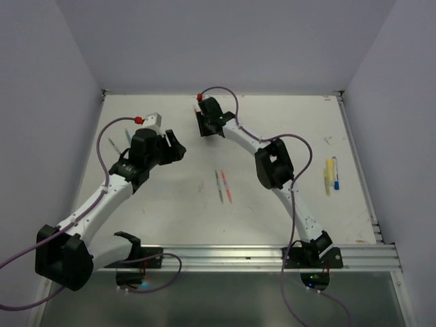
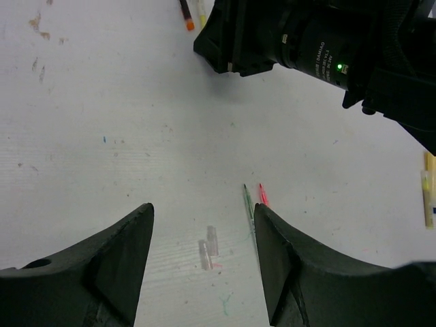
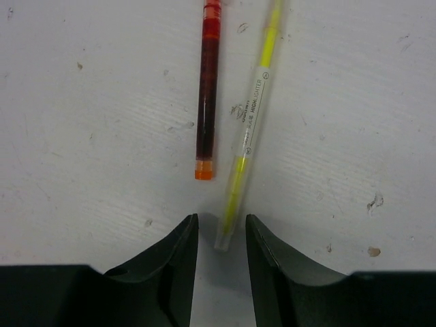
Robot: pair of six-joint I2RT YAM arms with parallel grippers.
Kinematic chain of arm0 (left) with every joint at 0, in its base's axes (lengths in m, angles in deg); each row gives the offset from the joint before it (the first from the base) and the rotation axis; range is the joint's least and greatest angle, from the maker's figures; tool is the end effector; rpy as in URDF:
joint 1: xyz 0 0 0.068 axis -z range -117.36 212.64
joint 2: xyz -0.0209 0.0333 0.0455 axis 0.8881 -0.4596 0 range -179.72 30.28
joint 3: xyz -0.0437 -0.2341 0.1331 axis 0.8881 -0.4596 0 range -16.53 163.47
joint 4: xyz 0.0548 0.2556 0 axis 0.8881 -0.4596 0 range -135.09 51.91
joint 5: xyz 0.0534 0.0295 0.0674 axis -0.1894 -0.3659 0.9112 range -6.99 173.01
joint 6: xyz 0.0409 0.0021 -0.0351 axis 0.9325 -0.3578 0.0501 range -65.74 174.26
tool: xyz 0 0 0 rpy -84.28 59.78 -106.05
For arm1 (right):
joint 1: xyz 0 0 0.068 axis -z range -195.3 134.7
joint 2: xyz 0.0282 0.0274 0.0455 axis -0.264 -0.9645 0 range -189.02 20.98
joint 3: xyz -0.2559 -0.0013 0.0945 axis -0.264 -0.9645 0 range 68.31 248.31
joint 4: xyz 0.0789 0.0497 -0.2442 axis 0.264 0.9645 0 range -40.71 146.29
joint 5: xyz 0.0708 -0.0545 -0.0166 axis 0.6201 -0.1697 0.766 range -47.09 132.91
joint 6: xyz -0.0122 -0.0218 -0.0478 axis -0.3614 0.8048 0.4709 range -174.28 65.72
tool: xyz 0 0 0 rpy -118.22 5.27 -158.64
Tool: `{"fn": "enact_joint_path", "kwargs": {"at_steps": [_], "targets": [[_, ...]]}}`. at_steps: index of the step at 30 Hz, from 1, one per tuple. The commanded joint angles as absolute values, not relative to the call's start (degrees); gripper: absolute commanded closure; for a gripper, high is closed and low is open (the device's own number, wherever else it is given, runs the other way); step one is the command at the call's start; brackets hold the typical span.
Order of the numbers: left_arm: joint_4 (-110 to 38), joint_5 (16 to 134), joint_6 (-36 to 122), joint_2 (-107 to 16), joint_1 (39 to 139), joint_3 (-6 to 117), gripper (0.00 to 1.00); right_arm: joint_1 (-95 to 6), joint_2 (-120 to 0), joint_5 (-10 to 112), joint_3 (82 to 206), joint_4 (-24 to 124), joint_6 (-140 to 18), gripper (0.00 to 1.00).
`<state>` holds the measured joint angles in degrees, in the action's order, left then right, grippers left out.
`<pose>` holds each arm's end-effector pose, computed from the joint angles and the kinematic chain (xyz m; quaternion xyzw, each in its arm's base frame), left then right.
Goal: Open the pen caps
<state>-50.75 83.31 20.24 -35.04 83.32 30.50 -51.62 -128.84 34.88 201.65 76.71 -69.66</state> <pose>0.2388 -0.0899 0.2770 -0.1024 0.8641 -0.2245 0.4387 0.4693 0.3387 0.1584 -0.1398 0.9076 0.1123 0.3795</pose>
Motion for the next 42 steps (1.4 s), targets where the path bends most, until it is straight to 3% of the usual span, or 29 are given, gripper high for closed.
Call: {"fn": "enact_joint_path", "kwargs": {"at_steps": [1,6,12,18,23,25,35,42], "targets": [[-48.0,83.9,20.4,-32.6,82.1,30.1,0.36,-51.7,-132.0,33.7,206.8,80.7,-69.1,0.63],[-47.7,83.4,20.5,-32.6,81.4,29.5,0.35,-51.7,-134.1,31.1,208.8,82.9,-68.9,0.69],[-46.5,80.6,20.3,-32.7,80.9,28.6,0.35,-51.7,-132.2,28.4,204.5,84.0,-69.0,1.00],[-45.6,76.8,19.5,-33.3,80.8,28.1,0.35,-51.4,-121.8,27.3,184.5,76.0,-69.7,1.00],[-45.4,73.2,16.8,-33.0,80.7,27.3,0.36,-48.7,-107.1,27.5,164.0,60.6,-69.6,1.00],[-42.5,71.5,14.3,-31.5,80.7,25.6,0.36,-47.2,-100.8,30.8,158.8,54.3,-70.1,1.00],[-27.2,61.0,2.3,-31.3,80.7,16.6,0.38,-46.0,-78.0,54.4,135.7,50.2,-76.3,1.00],[-22.2,58.6,-0.1,-35.1,80.8,17.7,0.41,-48.1,-62.8,62.0,122.3,51.5,-77.1,1.00]]}}
